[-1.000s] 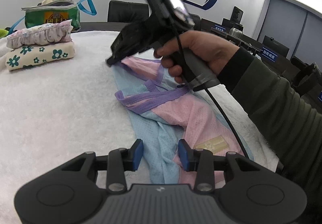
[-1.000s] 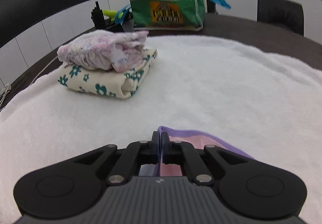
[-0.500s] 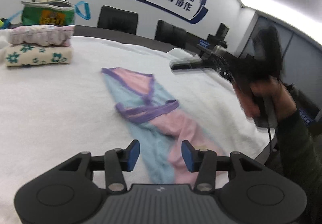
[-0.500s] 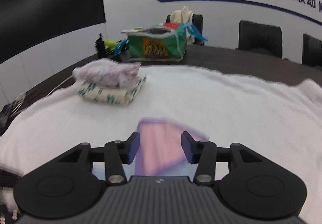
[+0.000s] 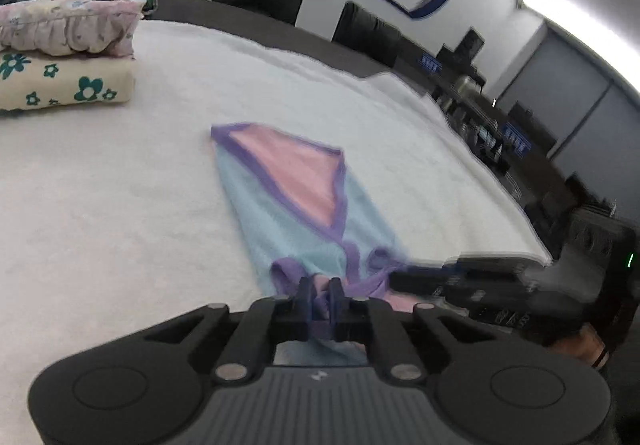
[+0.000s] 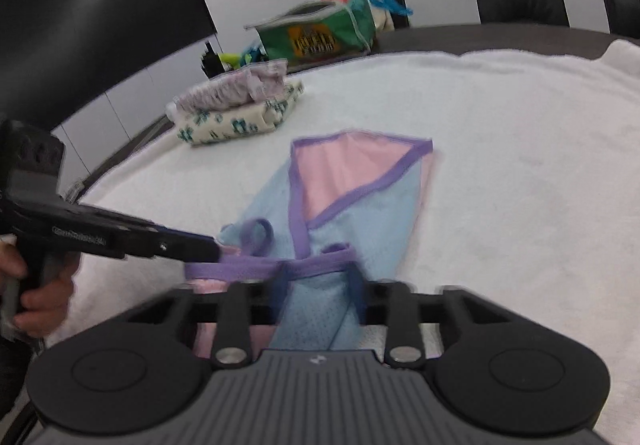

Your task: Fold clothes

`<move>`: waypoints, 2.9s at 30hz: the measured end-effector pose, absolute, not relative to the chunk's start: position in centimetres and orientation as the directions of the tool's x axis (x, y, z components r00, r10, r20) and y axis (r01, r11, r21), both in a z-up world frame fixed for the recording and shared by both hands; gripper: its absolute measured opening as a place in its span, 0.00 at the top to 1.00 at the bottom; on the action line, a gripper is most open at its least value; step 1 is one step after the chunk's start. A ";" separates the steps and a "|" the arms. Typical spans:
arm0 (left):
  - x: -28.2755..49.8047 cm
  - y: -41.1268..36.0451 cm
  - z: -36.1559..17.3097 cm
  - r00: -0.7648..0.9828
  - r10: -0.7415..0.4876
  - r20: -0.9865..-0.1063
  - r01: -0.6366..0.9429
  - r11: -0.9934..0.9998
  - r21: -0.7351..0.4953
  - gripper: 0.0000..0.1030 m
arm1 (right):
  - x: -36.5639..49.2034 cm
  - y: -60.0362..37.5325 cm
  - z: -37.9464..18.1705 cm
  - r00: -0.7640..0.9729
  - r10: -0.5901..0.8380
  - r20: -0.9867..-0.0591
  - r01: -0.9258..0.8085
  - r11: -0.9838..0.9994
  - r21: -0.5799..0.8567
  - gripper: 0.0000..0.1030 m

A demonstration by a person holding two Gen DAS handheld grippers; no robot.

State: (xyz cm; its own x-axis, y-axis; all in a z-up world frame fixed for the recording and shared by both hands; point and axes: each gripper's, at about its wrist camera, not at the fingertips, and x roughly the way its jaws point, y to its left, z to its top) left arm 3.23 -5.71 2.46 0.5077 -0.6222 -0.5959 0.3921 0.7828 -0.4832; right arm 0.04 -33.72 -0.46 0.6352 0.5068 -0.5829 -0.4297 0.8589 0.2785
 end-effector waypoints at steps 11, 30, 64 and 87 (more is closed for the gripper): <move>0.3 -2.5 3.3 0.558 -0.647 -0.519 0.388 0.757 -0.526 0.50 | -0.9 -33.0 2.3 0.733 0.460 -0.502 -0.429 0.884 0.184 0.61; -11.6 -5.1 0.7 0.591 -0.544 -0.596 0.409 0.839 -0.359 0.99 | 1.9 -25.7 1.7 0.641 0.451 -0.621 -0.518 0.851 0.083 0.97; 5.9 -7.1 2.0 0.451 -0.624 -0.638 0.379 0.781 -0.497 0.97 | 1.7 -33.4 0.0 0.690 0.427 -0.585 -0.371 0.902 0.221 0.92; -4.3 -4.8 4.2 0.666 -0.517 -0.539 0.402 0.856 -0.324 0.61 | -4.8 -32.8 2.5 0.734 0.476 -0.484 -0.465 0.872 0.153 0.62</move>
State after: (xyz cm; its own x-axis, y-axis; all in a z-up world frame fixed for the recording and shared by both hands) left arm -4.34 -4.78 4.24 0.6656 -0.5167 -0.5385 0.4025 0.8561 -0.3241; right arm -4.80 -32.75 2.49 0.7340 0.4761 -0.4842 -0.4650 0.8721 0.1526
